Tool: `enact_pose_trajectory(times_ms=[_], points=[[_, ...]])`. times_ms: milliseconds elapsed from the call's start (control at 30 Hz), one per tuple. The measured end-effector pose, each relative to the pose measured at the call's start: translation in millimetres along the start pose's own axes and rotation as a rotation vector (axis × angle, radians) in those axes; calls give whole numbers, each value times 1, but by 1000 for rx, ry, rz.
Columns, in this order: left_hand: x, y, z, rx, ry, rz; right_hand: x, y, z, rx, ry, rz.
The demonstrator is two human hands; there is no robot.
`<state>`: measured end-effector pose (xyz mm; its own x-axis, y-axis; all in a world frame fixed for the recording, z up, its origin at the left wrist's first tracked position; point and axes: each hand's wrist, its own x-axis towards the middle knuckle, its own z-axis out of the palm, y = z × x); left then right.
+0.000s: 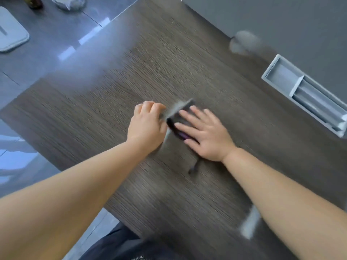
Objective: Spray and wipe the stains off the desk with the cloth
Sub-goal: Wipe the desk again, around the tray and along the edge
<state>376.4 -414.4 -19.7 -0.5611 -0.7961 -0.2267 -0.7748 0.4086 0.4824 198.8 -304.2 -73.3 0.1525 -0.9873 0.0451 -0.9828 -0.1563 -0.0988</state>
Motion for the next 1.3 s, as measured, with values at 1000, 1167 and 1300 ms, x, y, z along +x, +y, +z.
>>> enact_pose_trajectory(times_ms=[1000,1167,1300], points=[[-74,-126,-61,162,-103,-182,66,-69,6,7,2,487],[-66,-146,-78,176,-177,-72,117,-160,16,28,-34,695],[-67,-167,-85,106,-234,30,79,-200,23,27,-36,10]])
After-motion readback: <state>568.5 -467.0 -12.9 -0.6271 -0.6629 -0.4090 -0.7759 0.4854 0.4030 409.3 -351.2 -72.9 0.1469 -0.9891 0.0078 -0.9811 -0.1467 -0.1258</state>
